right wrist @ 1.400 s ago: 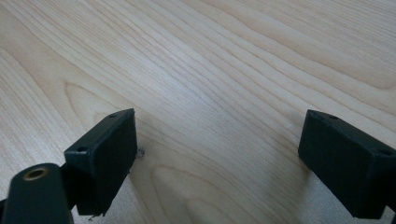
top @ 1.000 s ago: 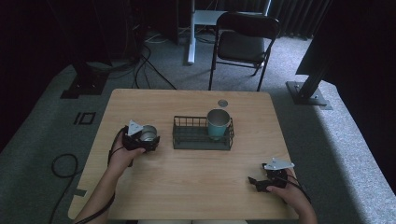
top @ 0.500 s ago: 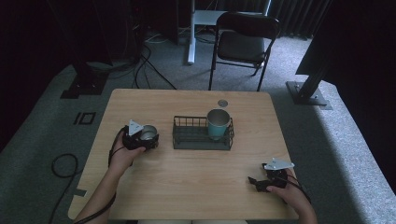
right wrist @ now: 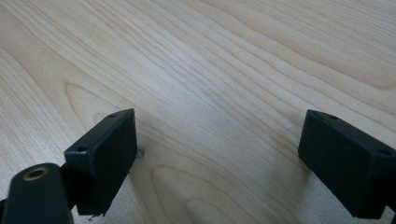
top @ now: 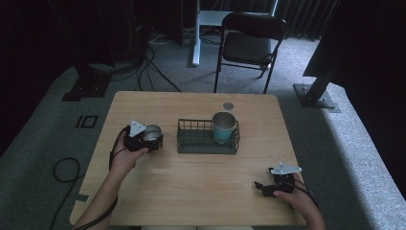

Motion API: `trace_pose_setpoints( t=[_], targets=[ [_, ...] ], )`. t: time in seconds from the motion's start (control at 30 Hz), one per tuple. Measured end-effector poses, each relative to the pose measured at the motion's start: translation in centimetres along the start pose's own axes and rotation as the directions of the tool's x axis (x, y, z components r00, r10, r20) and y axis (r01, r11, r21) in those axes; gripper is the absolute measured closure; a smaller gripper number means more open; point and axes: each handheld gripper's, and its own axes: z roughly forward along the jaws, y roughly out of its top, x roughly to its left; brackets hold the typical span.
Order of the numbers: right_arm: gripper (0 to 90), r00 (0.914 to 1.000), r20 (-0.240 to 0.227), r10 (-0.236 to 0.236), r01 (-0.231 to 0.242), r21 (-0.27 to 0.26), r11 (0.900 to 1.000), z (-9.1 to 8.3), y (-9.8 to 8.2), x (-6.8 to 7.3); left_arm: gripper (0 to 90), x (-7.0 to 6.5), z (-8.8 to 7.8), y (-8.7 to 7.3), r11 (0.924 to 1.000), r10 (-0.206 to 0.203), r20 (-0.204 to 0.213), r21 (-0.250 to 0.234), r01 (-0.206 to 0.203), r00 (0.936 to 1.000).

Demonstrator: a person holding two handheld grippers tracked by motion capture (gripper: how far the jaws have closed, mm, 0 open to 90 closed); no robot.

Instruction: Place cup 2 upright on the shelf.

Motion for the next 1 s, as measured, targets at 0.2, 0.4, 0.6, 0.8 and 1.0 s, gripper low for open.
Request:
trace_pose_setpoints(
  t=[0.2, 0.4, 0.6, 0.8, 1.0],
  targets=[
    [11.3, 1.0000, 0.000, -0.001, 0.001, 0.000, 1.000, 0.0, 0.0, 0.0, 13.9, -0.3, -0.8, 1.4, 0.9997, 0.009, 0.016, -0.022, -0.009, 0.9998],
    [11.3, 1.0000, 0.001, 0.000, 0.000, 0.000, 1.000, 0.0, 0.0, 0.0, 13.9, -0.6, -1.3, 2.9, 0.9986, 0.021, 0.034, -0.050, -0.019, 0.9992],
    [11.3, 1.0000, 0.000, 0.000, 0.000, 0.000, 1.000, 0.0, 0.0, 0.0, 13.9, -0.8, -1.6, 4.1, 0.9981, 0.024, 0.044, -0.057, -0.022, 0.9988],
    [11.3, 1.0000, 0.001, -0.001, 0.001, 0.000, 1.000, 0.0, 0.0, 0.0, 13.9, -1.0, -2.1, 5.4, 0.9972, 0.031, 0.053, -0.070, -0.027, 0.9981],
    [11.4, 1.0000, 0.000, -0.001, 0.001, 0.000, 1.000, 0.0, 0.0, 0.0, 13.9, -1.7, -2.4, 7.0, 0.9947, 0.045, 0.079, -0.095, -0.037, 0.9959]
  ],
)
